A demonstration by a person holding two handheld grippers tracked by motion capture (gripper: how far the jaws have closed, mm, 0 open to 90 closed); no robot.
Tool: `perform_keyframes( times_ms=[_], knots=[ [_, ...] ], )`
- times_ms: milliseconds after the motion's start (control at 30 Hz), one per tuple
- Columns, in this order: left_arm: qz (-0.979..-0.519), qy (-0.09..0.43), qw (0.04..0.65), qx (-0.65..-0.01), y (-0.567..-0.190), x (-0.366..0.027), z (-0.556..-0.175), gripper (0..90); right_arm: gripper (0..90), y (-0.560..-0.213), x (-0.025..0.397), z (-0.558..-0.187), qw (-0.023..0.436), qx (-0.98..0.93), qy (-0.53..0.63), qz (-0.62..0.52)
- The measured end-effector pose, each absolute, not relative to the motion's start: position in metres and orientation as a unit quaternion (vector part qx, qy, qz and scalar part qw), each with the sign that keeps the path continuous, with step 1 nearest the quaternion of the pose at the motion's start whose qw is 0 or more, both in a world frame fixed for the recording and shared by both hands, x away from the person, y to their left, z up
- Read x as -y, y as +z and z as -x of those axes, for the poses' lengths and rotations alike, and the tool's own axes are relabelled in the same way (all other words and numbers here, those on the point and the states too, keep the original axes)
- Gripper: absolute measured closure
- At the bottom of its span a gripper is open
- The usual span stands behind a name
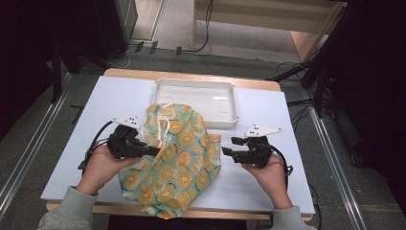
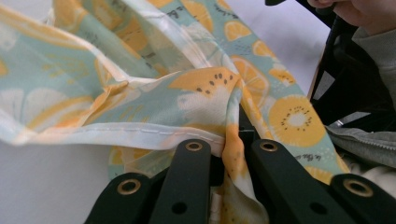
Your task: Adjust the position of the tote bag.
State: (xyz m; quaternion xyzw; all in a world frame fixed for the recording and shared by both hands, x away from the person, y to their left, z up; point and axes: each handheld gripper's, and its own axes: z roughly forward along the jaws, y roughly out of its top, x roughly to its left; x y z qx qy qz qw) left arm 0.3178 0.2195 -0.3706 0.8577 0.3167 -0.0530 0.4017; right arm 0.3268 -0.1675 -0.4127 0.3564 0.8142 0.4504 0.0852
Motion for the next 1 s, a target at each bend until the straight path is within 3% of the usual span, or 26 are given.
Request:
perform_keyframes(
  times_ms=[767,1000],
  knots=[
    [-0.869,-0.081,0.414,-0.257,-0.362,-0.151,-0.313,89.3,46.2,-0.394,0.158,-0.319,0.080,-0.816,0.451,-0.353],
    [-0.870,-0.097,0.429,-0.225,-0.359,-0.131,-0.305,89.1,46.2,-0.383,0.159,-0.319,0.102,-0.815,0.449,-0.352]
  ],
)
